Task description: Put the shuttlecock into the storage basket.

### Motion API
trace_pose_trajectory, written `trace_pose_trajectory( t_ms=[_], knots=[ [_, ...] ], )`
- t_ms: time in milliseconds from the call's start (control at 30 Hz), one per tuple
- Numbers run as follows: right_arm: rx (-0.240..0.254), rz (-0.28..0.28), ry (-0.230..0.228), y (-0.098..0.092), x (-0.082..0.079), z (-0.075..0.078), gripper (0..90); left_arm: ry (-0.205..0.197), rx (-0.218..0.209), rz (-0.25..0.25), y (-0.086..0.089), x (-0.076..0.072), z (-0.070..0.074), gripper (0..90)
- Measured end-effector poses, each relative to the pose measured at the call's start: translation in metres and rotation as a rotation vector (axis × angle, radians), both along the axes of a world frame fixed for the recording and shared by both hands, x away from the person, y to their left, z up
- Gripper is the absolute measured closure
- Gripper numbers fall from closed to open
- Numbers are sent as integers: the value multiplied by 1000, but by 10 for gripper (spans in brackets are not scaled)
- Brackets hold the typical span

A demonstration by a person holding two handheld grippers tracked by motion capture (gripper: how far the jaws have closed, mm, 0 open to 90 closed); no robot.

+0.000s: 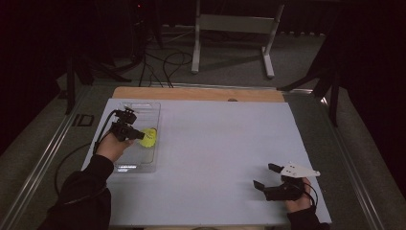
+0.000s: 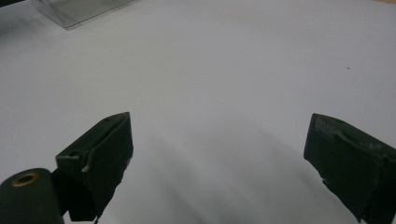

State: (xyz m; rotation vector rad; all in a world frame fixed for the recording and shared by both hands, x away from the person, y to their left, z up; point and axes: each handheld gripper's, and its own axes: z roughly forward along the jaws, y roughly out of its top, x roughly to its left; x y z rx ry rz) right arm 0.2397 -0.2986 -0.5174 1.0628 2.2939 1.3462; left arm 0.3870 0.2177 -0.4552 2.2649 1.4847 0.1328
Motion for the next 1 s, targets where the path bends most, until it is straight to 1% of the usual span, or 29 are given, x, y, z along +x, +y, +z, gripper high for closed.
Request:
trace_pose_trajectory(
  t_ms=[67, 100, 133, 200, 233, 267, 300, 333, 367, 400, 433, 467, 500, 533, 567, 600, 633, 667, 700, 733, 800, 833, 867, 900, 933, 967, 1000],
  knots=[
    [0, 0, 2, 0, 0, 0, 85, 17, 1, -7, 0, 0, -2, 862],
    [1, 0, 2, 0, 0, 0, 85, 31, 15, -13, -1, 0, -3, 783],
    [1, 0, 2, 0, 0, 0, 85, 31, 15, -13, -1, 0, -3, 720],
    [0, 0, 2, 0, 0, 0, 85, 24, 21, -11, -2, 0, 0, 545],
    [1, 0, 3, 0, 0, 0, 85, 33, 12, -11, -2, 0, 4, 409],
    [1, 0, 3, 0, 0, 0, 85, 33, 12, -11, -2, 0, 4, 331],
    [0, -1, 4, 0, 0, 0, 85, 26, 17, -14, -3, -1, 8, 276],
    [0, -1, 4, 0, 0, 0, 85, 26, 17, -14, -3, -1, 8, 207],
    [0, 0, 3, 0, 0, -1, 85, 25, 3, -24, -4, -2, 10, 207],
    [0, 0, 5, 1, 0, -1, 85, 25, -6, -37, -4, -2, 12, 117],
    [0, 0, 5, 1, 0, -1, 84, 22, -21, -44, -4, -3, 14, 82],
    [0, 0, 5, 1, 0, -1, 84, 22, -21, -44, -4, -3, 14, 29],
    [-1, 0, 5, 1, 0, 0, 85, 0, -22, -68, -7, -6, 20, 6],
    [-1, 0, 5, 1, 0, 0, 85, 0, -22, -68, -7, -6, 20, 2],
    [-2, 0, 5, 1, 0, 0, 85, -15, -19, -75, -10, -7, 22, 2],
    [-2, 0, 5, 1, 0, 0, 85, -14, -32, -93, -13, -9, 23, 2],
    [-2, 0, 5, 1, 0, 0, 85, -14, -32, -93, -13, -9, 23, 2],
    [-1, 1, 6, 1, 0, -1, 84, -18, -26, -109, -17, -10, 24, 2],
    [-1, 1, 6, 1, 0, -1, 84, -18, -26, -109, -17, -10, 24, 2],
    [-2, 2, 7, 1, 0, -1, 85, -18, -36, -119, -19, -10, 24, 2],
    [-3, 2, 6, 1, 0, 0, 85, -27, -34, -143, -24, -12, 24, 1],
    [-3, 2, 6, 1, 0, 0, 85, -27, -34, -143, -24, -12, 24, 1],
    [-2, 1, 6, 1, 0, 0, 85, -46, -28, -160, -27, -13, 25, 1],
    [-2, 1, 6, 1, 0, 0, 85, -46, -28, -160, -27, -13, 25, 1],
    [-2, 1, 7, 0, 0, 0, 84, -56, -22, -171, -28, -14, 26, 0],
    [-2, 1, 7, 0, 0, 0, 84, -70, -31, -178, -30, -15, 27, 0],
    [-2, 2, 6, 0, 0, -1, 84, -80, -50, -215, -33, -17, 28, 0]
  ],
)
